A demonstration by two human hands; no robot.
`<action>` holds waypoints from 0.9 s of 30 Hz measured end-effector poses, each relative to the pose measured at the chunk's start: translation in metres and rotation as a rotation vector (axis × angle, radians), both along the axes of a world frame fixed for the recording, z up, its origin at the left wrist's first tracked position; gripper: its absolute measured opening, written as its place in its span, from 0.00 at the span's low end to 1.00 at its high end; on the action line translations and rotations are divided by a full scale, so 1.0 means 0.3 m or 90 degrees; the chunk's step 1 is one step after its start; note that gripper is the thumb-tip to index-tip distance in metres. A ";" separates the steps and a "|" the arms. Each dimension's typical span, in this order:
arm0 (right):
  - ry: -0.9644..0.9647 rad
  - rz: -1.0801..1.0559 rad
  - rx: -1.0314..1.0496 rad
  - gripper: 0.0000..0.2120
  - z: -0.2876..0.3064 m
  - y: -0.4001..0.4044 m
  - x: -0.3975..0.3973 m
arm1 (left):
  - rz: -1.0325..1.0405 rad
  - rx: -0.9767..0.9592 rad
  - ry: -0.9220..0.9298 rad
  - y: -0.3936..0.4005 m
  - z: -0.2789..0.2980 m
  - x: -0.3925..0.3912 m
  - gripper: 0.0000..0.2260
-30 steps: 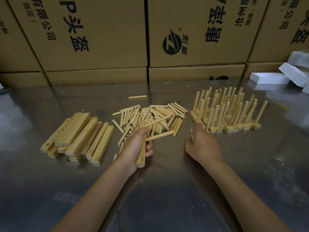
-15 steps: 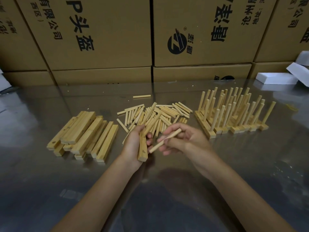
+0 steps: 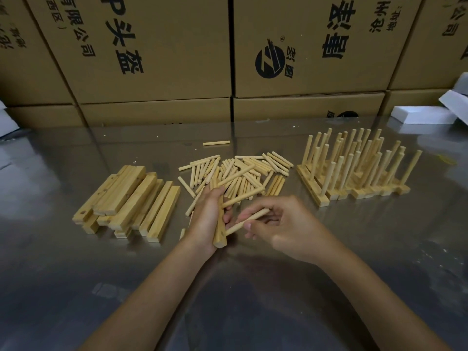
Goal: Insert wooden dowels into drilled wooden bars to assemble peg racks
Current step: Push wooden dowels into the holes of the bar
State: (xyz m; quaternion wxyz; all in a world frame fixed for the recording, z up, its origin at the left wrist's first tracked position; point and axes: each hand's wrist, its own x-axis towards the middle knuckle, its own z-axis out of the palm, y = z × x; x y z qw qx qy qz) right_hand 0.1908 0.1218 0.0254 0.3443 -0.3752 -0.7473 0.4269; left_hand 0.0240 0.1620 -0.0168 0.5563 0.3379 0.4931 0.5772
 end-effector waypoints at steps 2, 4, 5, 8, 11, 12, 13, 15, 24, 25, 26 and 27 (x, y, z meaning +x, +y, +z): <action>-0.040 -0.003 -0.007 0.08 0.001 0.003 0.011 | -0.011 0.004 -0.001 0.000 -0.004 -0.003 0.08; -0.040 0.007 -0.024 0.08 0.001 0.003 0.011 | -0.011 0.002 -0.011 -0.002 0.000 -0.005 0.09; -0.023 0.011 -0.032 0.09 -0.001 0.002 0.007 | -0.002 -0.003 -0.005 -0.002 0.003 -0.003 0.09; 0.015 0.009 -0.026 0.11 -0.007 -0.003 -0.008 | 0.040 -0.021 0.047 0.001 0.005 0.003 0.07; -0.030 0.017 -0.013 0.10 -0.010 0.000 -0.004 | 0.041 -0.015 0.055 0.001 -0.002 0.002 0.07; -0.050 0.025 -0.015 0.10 -0.013 0.002 -0.001 | 0.035 -0.009 0.044 -0.002 -0.003 0.002 0.07; -0.062 0.030 -0.019 0.09 -0.016 0.004 -0.002 | 0.033 -0.004 0.037 -0.004 -0.001 0.001 0.06; -0.056 0.029 -0.018 0.09 -0.029 0.003 -0.011 | 0.040 -0.003 0.032 -0.007 0.001 0.001 0.06; -0.021 -0.017 0.027 0.07 -0.079 0.004 -0.039 | 0.021 0.008 0.009 -0.012 -0.003 -0.007 0.09; -0.001 -0.019 0.009 0.07 -0.081 0.005 -0.043 | 0.021 0.010 0.009 -0.013 0.000 -0.008 0.09; 0.028 -0.019 -0.014 0.05 -0.082 0.007 -0.047 | 0.023 0.009 0.012 -0.013 0.004 -0.008 0.09; 0.066 -0.013 -0.046 0.02 -0.082 0.010 -0.049 | 0.029 0.006 0.016 -0.013 0.009 -0.007 0.09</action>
